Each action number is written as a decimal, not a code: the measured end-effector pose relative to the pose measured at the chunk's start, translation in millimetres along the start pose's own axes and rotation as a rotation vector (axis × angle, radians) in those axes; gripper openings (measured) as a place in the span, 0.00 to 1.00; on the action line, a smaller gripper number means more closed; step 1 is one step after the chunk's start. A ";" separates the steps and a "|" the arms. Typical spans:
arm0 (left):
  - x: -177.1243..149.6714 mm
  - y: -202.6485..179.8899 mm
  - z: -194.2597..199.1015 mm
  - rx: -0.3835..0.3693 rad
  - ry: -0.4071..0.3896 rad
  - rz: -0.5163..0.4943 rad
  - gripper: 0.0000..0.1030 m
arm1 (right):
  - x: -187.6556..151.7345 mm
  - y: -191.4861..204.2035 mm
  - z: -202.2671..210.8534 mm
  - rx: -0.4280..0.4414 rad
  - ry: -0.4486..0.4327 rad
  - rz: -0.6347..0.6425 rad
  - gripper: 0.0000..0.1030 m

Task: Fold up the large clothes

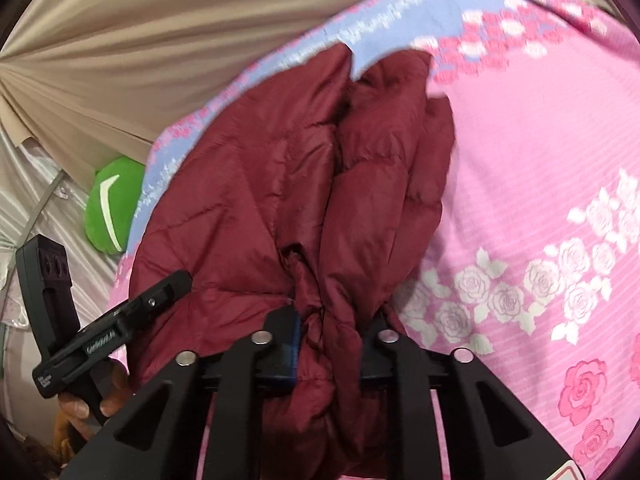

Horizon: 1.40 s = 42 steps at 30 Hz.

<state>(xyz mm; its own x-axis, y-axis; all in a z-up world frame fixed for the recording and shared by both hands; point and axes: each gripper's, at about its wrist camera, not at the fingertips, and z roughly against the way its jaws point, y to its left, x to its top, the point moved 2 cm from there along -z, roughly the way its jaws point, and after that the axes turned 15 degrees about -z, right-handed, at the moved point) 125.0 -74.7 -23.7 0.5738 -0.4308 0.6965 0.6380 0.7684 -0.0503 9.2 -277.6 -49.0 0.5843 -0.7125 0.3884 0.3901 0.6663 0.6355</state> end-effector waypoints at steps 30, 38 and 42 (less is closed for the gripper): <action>102.6 146.4 162.2 0.172 -0.629 -0.182 0.48 | 63.3 241.5 9.8 0.292 -0.412 0.408 0.23; 0.0 241.2 16.2 0.162 -0.212 0.138 0.58 | 45.1 114.9 -149.6 0.038 -0.081 0.119 0.29; -25.8 226.1 50.7 0.102 -0.217 0.098 0.68 | 42.6 112.4 -107.2 0.083 -0.115 0.126 0.38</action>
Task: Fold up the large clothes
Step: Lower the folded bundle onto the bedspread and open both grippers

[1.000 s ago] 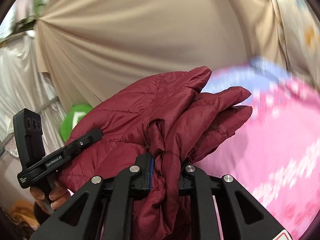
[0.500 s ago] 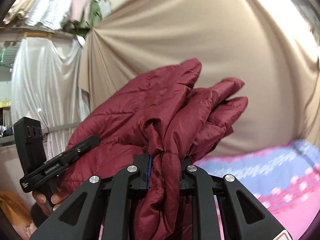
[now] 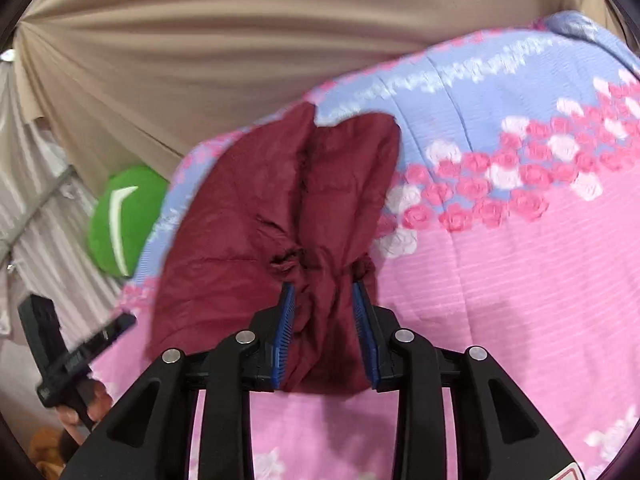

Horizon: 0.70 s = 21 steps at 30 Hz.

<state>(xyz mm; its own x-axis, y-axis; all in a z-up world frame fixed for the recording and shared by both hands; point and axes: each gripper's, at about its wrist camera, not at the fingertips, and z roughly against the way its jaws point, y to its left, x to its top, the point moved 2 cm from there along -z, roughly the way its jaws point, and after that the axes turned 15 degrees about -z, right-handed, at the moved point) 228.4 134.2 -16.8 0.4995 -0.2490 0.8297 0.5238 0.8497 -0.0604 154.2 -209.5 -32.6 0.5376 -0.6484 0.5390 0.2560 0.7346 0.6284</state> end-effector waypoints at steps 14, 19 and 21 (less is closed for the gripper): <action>-22.3 -49.8 -27.7 0.168 0.145 -0.256 0.26 | -16.7 45.3 -17.4 0.033 0.030 0.058 0.05; -31.8 -49.0 -43.6 0.221 0.181 -0.276 0.22 | -33.8 27.0 -33.9 -0.077 0.056 0.081 0.05; -33.3 -51.5 -45.7 0.252 0.173 -0.287 0.22 | -39.4 17.7 -50.2 -0.100 0.100 0.069 0.07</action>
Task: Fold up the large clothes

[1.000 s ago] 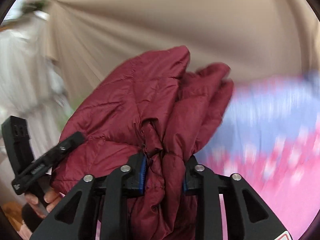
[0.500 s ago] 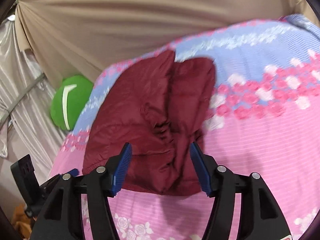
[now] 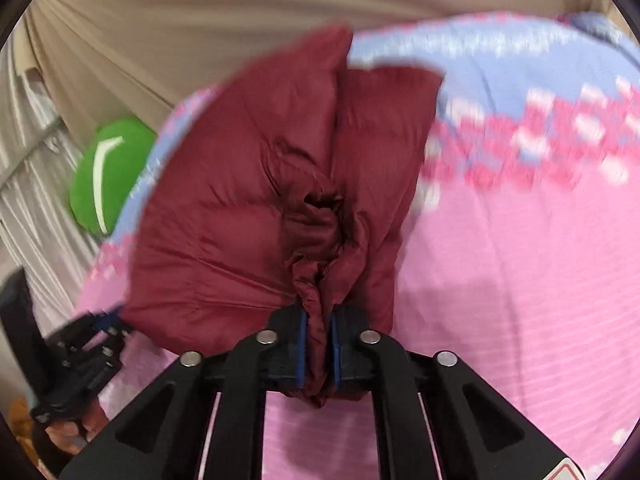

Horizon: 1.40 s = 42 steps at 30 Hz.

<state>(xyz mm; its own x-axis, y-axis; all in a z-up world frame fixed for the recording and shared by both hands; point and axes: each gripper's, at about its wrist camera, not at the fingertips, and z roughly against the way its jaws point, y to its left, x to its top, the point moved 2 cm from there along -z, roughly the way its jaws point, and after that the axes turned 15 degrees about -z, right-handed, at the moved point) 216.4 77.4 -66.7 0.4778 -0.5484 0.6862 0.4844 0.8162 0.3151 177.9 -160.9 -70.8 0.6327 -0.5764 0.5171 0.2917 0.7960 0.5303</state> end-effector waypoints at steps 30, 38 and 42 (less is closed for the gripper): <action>31.1 -13.2 1.0 0.056 0.017 0.150 0.47 | 36.4 45.9 -3.8 -0.237 -0.126 0.081 0.02; 13.6 -35.3 26.3 0.073 0.003 0.174 0.88 | -24.5 32.6 59.4 -0.244 -0.183 0.101 0.39; 3.8 -52.0 27.0 0.086 0.021 0.160 0.88 | -46.4 26.9 65.2 -0.279 -0.201 0.125 0.45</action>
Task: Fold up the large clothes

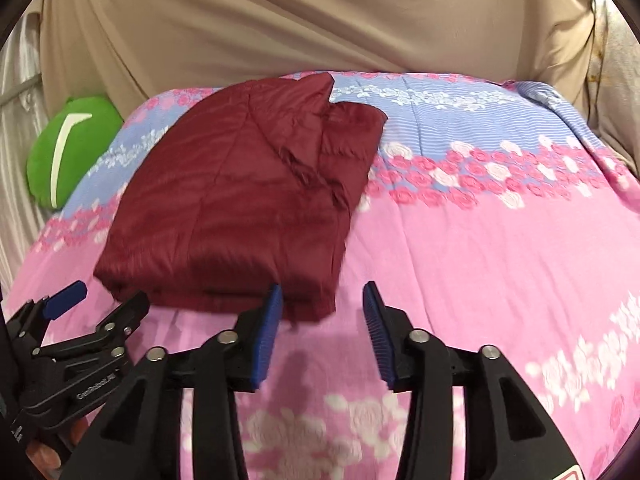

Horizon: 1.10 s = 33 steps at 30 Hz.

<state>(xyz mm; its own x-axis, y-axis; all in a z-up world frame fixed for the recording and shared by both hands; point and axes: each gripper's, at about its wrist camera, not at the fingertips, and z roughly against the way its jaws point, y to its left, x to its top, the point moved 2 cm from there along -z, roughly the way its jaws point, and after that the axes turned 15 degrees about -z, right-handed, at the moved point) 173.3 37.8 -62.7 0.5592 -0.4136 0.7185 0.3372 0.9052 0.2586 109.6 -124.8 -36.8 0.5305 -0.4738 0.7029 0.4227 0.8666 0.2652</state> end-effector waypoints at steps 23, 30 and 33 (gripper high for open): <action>-36.1 -7.6 9.5 0.085 0.057 0.059 0.92 | -56.7 11.2 -0.3 -0.103 0.019 0.085 0.59; -37.1 -7.9 7.2 0.093 0.069 0.056 0.92 | -58.7 12.5 -1.4 -0.115 0.021 0.090 0.59; -37.0 -8.4 6.4 0.099 0.073 0.053 0.92 | -59.3 12.5 -2.5 -0.117 0.028 0.088 0.59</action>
<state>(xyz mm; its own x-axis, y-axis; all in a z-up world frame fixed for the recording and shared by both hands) 144.9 46.1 -87.3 0.6288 -0.3677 0.6851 0.2313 0.9297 0.2867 85.2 -86.2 -76.8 0.5885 -0.4027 0.7011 0.4555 0.8815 0.1240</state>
